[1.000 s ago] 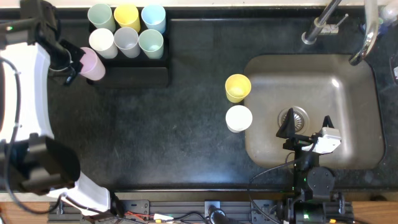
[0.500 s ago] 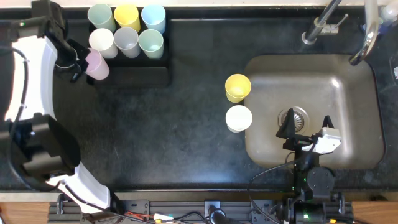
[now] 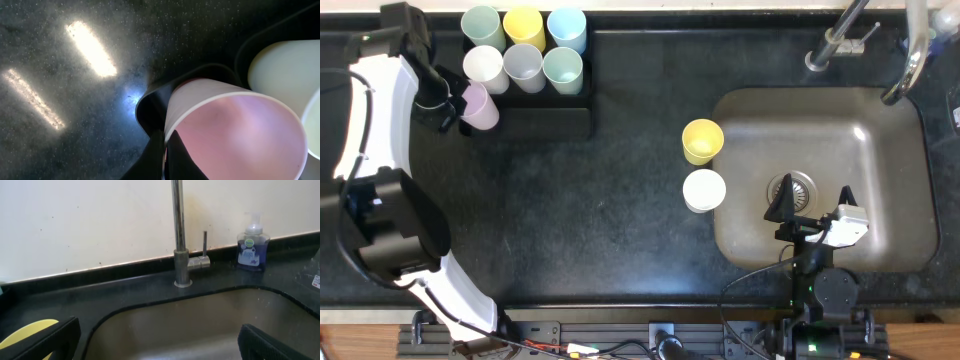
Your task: Store Cups
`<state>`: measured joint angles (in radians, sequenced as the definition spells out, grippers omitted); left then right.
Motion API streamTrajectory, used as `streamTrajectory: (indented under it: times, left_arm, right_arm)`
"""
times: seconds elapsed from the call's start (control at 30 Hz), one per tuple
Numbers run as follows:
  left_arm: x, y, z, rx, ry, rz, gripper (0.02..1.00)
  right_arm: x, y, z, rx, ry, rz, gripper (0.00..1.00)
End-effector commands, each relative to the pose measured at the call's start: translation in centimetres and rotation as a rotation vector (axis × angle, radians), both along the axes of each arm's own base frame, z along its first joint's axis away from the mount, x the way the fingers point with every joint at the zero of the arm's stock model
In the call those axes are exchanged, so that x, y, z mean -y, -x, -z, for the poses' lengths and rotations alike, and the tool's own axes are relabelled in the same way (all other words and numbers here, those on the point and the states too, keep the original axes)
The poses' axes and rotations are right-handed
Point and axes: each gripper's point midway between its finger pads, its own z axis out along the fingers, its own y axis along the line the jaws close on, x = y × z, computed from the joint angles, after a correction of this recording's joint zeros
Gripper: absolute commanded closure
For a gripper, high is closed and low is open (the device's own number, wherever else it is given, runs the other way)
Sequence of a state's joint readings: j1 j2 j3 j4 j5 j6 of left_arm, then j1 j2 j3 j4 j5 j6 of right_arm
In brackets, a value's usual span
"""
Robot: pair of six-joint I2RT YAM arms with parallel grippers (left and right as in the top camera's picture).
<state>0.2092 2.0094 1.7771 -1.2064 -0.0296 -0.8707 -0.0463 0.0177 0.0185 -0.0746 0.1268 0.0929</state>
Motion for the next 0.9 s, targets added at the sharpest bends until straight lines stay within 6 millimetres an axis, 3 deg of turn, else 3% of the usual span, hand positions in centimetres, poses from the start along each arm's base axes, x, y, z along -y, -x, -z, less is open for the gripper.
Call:
streamTrajectory:
  times: [0.03, 0.27, 0.57, 0.6, 0.63, 0.67, 0.7, 0.77, 0.9]
  left_arm:
    - [0.3, -0.3, 0.3, -0.001, 0.001, -0.015, 0.982]
    - [1.8, -0.3, 2.2, -0.016, -0.003, 0.017, 0.982]
    - [1.3, -0.1, 2.2, -0.022, -0.022, -0.006, 0.980]
    - [1.3, -0.1, 2.2, -0.024, -0.024, -0.006, 0.921]
    - [1.3, 0.0, 2.2, -0.029, -0.025, -0.006, 0.722]
    - [1.3, 0.1, 2.2, -0.032, -0.024, -0.006, 0.338]
    - [1.3, 0.1, 2.2, -0.033, -0.024, -0.006, 0.106]
    - [1.3, 0.1, 2.2, -0.033, -0.024, -0.006, 0.018]
    - [1.3, 0.1, 2.0, -0.028, -0.024, -0.006, 0.018]
  right_arm:
    - [0.0, 0.0, 0.4, -0.003, 0.003, 0.000, 0.003]
    - [0.0, 0.0, 0.4, -0.003, 0.003, 0.000, 0.005]
    - [0.0, 0.0, 0.4, -0.003, 0.003, 0.000, 0.005]
    - [0.0, 0.0, 0.4, -0.003, 0.003, 0.000, 0.005]
    - [0.0, 0.0, 0.4, -0.003, 0.003, 0.000, 0.003]
    - [0.0, 0.0, 0.4, -0.003, 0.003, 0.000, 0.003]
    - [0.0, 0.0, 0.4, -0.003, 0.003, 0.000, 0.003]
    - [0.0, 0.0, 0.4, -0.003, 0.003, 0.000, 0.003]
    - [0.0, 0.0, 0.4, -0.003, 0.003, -0.001, 0.003]
